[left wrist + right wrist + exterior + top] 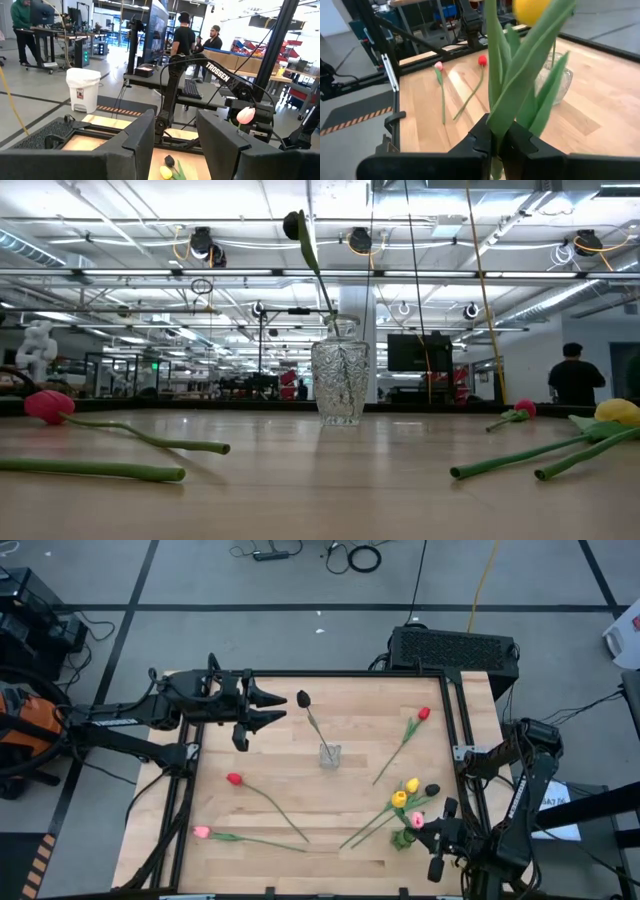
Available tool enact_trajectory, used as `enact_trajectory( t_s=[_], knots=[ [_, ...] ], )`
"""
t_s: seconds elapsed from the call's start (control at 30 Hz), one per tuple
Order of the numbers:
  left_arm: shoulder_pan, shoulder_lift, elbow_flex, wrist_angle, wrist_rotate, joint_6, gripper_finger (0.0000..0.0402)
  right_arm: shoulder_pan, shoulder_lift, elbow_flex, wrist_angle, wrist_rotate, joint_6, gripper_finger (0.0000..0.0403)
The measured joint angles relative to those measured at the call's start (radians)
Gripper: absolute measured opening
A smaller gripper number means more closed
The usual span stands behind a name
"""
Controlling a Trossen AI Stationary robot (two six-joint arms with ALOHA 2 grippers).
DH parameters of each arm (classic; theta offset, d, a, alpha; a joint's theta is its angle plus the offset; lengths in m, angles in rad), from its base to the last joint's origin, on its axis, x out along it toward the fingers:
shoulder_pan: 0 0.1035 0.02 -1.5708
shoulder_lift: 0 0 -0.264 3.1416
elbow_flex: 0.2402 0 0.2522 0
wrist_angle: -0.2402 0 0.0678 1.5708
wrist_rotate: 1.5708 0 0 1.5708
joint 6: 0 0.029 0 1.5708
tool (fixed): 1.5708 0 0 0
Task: Sort flowers into vase by color
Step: Put the top pink flower into the green vase, then put the top red flower into the transparent vase
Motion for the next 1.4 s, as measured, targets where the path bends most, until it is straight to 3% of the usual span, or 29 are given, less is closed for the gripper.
enact_trajectory(
  t_s=[0.17, 0.37, 0.77, 1.17, 1.4],
  knots=[
    [0.0, 0.0, 0.0, 0.0, 0.0, 0.0, 0.0153, 0.0, -0.031, 0.0, 0.001, -0.001, 0.024, 0.002],
    [0.0, 0.0, 0.0, 0.0, 0.0, 0.0, 0.0153, 0.0, -0.046, 0.0, -0.002, -0.075, 0.024, 0.0032],
    [0.0, 0.0, 0.0, -0.001, 0.001, -0.001, 0.0153, 0.002, -0.05, 0.0, -0.003, -0.08, -0.015, 0.0135],
    [-0.002, 0.0, 0.001, -0.015, 0.001, -0.003, 0.0153, 0.002, -0.265, 0.0, -0.012, -0.371, -0.067, 0.0157],
    [-0.002, 0.0, 0.001, -0.101, -0.002, -0.003, 0.0153, 0.002, -0.409, 0.001, -0.064, -0.475, 0.029, 0.0148]
  ],
)
